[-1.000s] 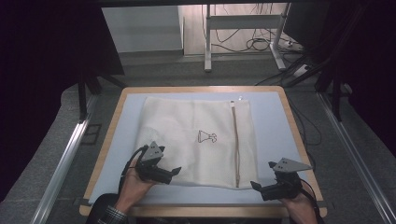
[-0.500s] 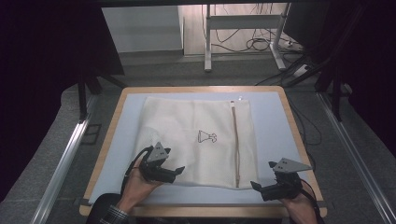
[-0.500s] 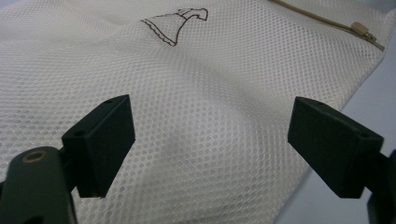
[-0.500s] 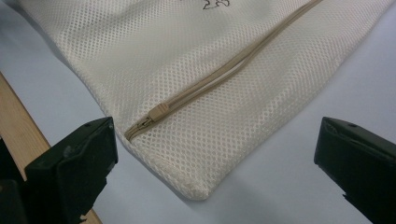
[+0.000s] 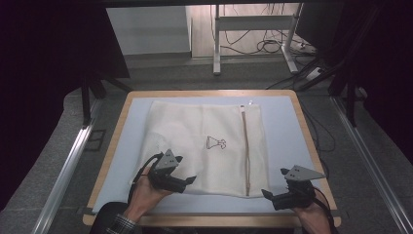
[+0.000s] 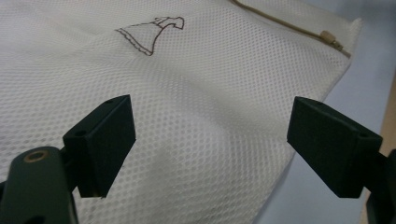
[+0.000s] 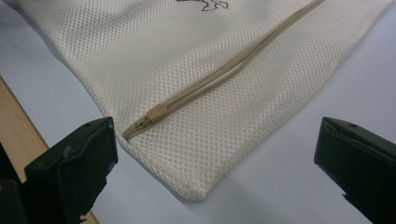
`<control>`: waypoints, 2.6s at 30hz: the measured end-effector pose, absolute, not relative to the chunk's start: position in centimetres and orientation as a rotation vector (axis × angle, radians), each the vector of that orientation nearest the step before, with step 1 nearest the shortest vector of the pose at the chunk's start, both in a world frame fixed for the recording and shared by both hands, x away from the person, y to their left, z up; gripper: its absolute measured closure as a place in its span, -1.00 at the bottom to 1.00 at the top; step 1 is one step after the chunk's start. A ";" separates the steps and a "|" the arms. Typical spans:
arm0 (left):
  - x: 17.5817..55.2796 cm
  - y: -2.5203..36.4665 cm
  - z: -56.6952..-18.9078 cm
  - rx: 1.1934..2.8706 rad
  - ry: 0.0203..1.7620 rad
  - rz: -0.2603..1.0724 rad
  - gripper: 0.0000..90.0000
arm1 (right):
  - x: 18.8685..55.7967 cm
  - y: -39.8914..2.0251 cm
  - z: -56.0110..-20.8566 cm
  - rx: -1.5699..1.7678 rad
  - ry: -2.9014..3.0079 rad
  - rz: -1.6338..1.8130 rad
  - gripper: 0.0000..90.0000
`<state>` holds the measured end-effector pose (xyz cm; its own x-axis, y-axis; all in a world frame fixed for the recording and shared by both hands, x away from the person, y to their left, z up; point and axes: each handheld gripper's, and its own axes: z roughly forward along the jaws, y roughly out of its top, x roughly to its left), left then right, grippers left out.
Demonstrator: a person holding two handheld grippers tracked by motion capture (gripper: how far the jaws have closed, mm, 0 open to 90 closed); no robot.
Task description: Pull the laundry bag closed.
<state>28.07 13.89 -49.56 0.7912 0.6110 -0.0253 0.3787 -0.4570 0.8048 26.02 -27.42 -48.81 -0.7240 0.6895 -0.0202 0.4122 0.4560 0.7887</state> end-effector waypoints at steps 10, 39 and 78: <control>28.1 13.1 -49.3 2.082 0.696 0.317 -0.60 | 26.1 -27.6 -48.8 0.976 2.376 1.168 -1.00; 28.6 9.0 -49.5 2.176 0.550 0.328 0.23 | 26.3 -27.3 -48.8 0.940 2.389 1.153 -1.00; 30.2 0.8 -51.4 2.190 0.388 0.121 0.99 | 26.5 -27.1 -49.1 0.953 2.405 1.120 -0.97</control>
<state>30.17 0.78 -51.44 0.9464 0.3187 -0.0517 0.2325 -0.5614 0.7942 26.54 -27.10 -49.11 -0.7261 0.6876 -0.0086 0.4358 0.4698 0.7677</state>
